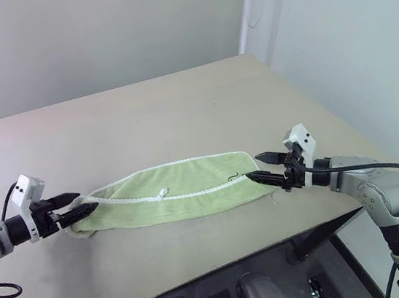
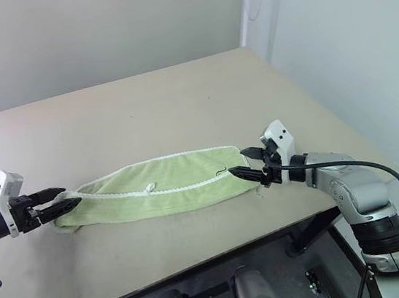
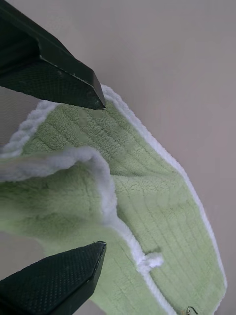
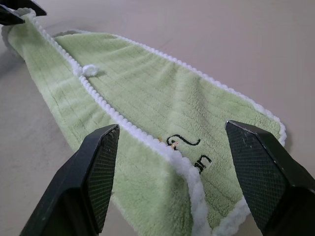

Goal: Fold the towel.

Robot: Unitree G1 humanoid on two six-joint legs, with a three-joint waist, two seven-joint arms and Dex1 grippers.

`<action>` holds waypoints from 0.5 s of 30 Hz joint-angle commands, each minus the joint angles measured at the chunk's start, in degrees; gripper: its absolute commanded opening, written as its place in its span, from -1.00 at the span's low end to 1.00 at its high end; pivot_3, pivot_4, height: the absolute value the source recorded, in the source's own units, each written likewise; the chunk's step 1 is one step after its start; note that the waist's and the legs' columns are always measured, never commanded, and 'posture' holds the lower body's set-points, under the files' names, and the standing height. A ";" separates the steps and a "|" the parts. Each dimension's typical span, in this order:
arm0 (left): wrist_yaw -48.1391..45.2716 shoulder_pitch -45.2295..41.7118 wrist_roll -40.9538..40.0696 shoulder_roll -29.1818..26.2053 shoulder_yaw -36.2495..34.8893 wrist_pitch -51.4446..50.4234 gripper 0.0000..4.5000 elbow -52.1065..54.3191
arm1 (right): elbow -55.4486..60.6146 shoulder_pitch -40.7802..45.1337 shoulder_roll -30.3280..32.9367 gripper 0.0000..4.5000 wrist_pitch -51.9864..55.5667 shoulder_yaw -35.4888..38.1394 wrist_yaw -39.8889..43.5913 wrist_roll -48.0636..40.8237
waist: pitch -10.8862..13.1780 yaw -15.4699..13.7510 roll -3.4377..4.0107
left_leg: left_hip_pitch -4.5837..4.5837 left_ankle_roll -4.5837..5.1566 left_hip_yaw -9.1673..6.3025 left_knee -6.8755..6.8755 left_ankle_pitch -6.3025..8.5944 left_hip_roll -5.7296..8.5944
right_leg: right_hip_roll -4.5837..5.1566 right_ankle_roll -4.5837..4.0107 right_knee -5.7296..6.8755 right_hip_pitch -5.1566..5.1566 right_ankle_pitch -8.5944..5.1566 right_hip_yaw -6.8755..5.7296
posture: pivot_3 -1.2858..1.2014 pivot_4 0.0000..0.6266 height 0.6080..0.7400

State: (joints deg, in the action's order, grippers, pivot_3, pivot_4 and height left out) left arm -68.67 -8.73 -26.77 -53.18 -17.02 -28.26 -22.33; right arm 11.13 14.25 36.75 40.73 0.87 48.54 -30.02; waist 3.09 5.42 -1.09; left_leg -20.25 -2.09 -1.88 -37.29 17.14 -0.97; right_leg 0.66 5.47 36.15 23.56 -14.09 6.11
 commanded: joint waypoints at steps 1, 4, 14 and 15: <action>-1.22 -1.19 0.23 -1.91 -0.68 0.12 1.00 -0.64 | 2.25 0.35 0.58 0.59 -0.46 1.76 -0.41 -0.46 | 0.00 0.01 0.00 | 0.00 0.00 0.00 0.00 0.00 0.00 | 0.00 0.00 0.00 0.00 0.00 0.00 | 0.03 -1.00 1.00; -1.90 -0.77 0.20 -1.97 -0.48 -0.21 1.00 -0.20 | 1.95 0.60 0.51 0.59 -0.61 1.66 -0.52 -0.42 | 0.00 -0.01 0.00 | -0.02 0.00 0.00 0.01 0.00 0.00 | 0.00 0.00 0.00 0.01 0.00 0.00 | 0.03 -1.00 1.00; -4.48 -0.09 -2.27 -0.78 -1.72 -2.86 -0.36 0.49 | 1.02 1.25 0.62 0.61 -0.99 0.85 -0.49 0.30 | 0.00 -0.01 0.00 | -0.01 0.00 0.00 0.01 0.00 0.00 | 0.00 0.00 0.01 0.00 0.00 0.00 | 0.03 -1.00 1.00; -4.61 -0.04 -2.84 -0.79 -2.14 -3.57 -0.53 0.50 | 0.83 1.20 0.84 0.61 -1.07 0.61 -0.34 0.58 | 0.00 -0.01 0.00 | -0.01 0.00 0.00 0.01 0.00 0.00 | 0.00 0.00 0.01 0.00 0.00 0.00 | 0.03 -1.00 1.00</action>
State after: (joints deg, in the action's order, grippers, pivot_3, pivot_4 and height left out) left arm -72.64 -8.58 -28.10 -53.51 -17.16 -31.10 -23.10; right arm 11.12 14.14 36.79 40.68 0.85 47.81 -29.77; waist 3.09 5.41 -1.09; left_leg -20.27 -2.09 -1.89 -37.28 17.14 -0.97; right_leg 0.66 5.47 36.16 23.57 -14.08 6.11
